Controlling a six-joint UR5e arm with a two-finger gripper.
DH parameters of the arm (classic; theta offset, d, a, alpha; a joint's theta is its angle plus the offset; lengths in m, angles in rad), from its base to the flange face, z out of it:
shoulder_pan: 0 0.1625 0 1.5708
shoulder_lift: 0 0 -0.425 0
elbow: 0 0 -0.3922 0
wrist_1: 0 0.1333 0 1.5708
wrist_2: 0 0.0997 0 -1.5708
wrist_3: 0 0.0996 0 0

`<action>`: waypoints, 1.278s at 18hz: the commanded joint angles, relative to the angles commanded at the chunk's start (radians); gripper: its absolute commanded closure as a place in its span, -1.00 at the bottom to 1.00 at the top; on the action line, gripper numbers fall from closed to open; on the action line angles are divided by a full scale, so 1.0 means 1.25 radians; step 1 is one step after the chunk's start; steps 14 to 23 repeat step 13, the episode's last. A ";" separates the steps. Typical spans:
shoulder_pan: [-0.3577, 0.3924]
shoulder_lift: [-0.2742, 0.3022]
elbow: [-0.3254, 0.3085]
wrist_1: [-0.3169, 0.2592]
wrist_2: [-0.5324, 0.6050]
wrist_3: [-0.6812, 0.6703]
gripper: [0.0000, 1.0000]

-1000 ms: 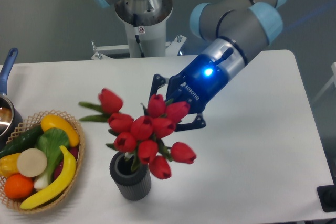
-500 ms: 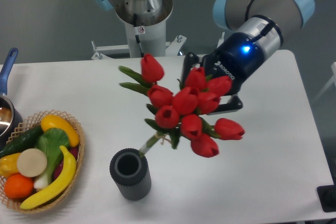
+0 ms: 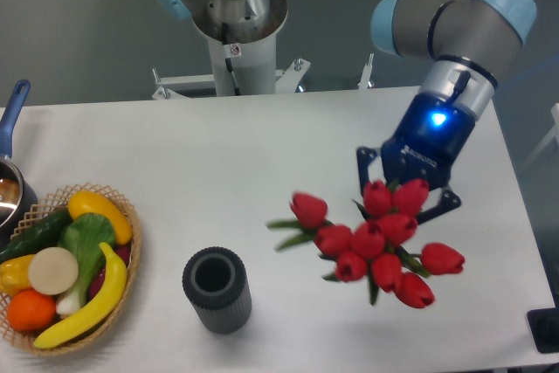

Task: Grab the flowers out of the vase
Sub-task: 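Lift the tulip bunch up out of the dark vase and away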

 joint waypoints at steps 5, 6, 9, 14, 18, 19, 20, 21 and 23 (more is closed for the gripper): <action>-0.010 -0.009 -0.012 -0.002 0.254 0.035 0.97; -0.028 -0.015 -0.008 -0.004 0.302 0.036 0.95; -0.060 -0.021 0.000 -0.057 0.439 0.037 0.92; -0.094 -0.049 0.032 -0.119 0.533 0.035 0.93; -0.094 -0.049 0.032 -0.119 0.533 0.035 0.93; -0.094 -0.049 0.032 -0.119 0.533 0.035 0.93; -0.094 -0.049 0.032 -0.119 0.533 0.035 0.93; -0.094 -0.049 0.032 -0.119 0.533 0.035 0.93; -0.094 -0.049 0.032 -0.119 0.533 0.035 0.93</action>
